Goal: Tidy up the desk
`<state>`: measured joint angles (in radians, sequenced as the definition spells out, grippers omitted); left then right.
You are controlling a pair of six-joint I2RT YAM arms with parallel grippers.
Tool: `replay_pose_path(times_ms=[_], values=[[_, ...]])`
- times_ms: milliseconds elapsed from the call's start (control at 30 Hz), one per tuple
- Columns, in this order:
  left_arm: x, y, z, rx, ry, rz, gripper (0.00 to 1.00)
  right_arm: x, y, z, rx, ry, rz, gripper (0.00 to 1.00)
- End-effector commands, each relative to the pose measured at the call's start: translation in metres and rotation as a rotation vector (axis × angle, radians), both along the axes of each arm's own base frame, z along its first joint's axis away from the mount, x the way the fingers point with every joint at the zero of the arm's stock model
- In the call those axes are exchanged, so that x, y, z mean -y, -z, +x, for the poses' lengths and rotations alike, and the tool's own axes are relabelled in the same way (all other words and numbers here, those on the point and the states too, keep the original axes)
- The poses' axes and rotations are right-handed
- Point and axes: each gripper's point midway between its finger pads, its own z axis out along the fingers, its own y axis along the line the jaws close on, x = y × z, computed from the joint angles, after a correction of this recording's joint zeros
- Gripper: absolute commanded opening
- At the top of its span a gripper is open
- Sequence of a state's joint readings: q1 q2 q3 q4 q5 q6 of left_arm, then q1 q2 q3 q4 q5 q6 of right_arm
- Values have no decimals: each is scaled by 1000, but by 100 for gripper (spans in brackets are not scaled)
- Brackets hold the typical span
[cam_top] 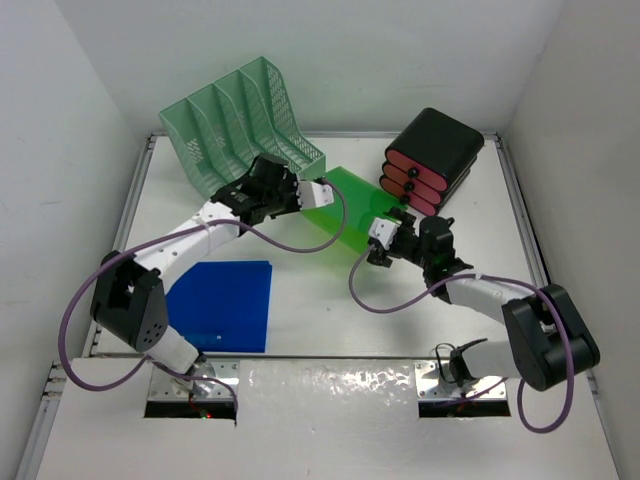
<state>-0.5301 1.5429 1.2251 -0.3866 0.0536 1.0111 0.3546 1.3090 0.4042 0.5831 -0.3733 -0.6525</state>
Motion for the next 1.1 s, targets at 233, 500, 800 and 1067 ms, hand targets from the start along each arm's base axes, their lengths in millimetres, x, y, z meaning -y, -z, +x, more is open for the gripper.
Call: replay_pose_path(times_ms=[233, 500, 800, 1067], values=[[15, -25, 6, 14, 11, -104, 0, -43, -46, 8, 31, -144, 242, 22], [15, -42, -7, -34, -53, -198, 0, -36, -60, -9, 52, -108, 350, 0], [31, -96, -6, -21, -25, -309, 92, -34, -76, -23, 78, -120, 401, 0], [36, -161, 16, 106, -78, -408, 99, -30, -68, -13, 52, -61, 421, 0]])
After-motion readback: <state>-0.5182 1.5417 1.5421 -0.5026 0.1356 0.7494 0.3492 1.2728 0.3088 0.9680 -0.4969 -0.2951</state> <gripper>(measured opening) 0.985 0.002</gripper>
